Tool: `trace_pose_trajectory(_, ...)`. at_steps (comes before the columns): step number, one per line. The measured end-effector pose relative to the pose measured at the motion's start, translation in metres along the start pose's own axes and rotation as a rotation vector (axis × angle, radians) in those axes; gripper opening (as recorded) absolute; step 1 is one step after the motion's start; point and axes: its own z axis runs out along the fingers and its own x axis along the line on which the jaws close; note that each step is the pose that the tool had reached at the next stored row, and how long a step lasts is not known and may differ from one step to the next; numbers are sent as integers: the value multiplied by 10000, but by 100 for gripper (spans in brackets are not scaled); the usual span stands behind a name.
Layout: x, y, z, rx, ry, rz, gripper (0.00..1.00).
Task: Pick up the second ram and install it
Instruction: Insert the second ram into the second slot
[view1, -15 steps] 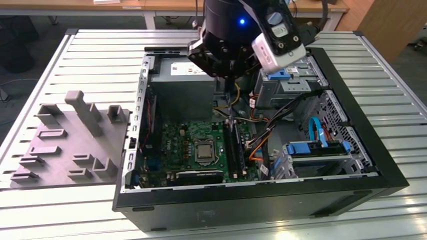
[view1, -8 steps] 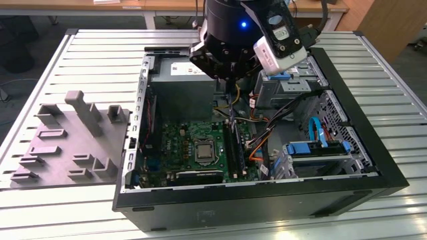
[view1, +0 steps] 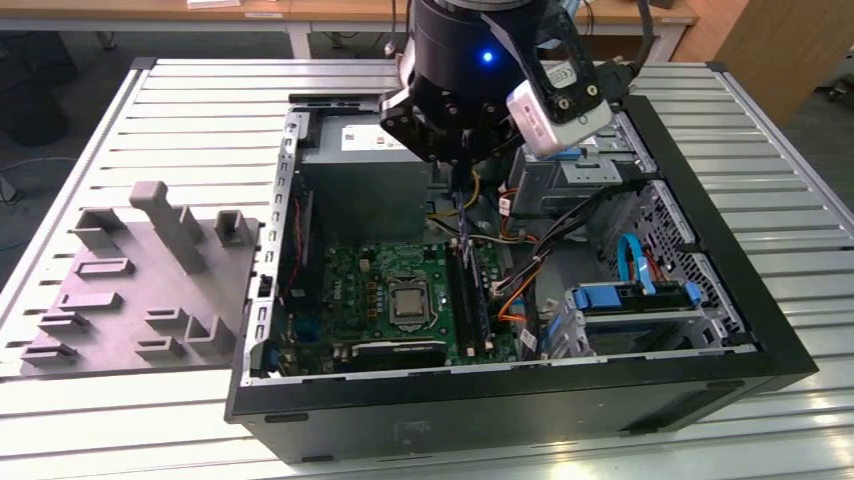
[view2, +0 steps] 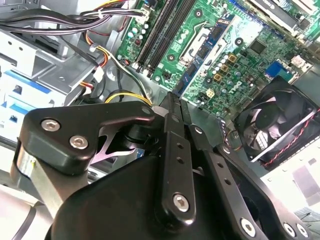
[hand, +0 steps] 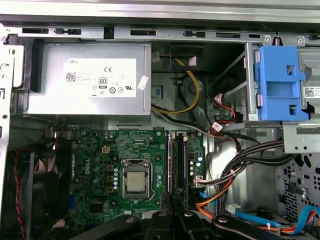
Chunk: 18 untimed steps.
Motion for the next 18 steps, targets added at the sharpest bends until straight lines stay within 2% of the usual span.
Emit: trace_pose_trajectory(18, -39, -9, 94, -1, 1, -15, 12)
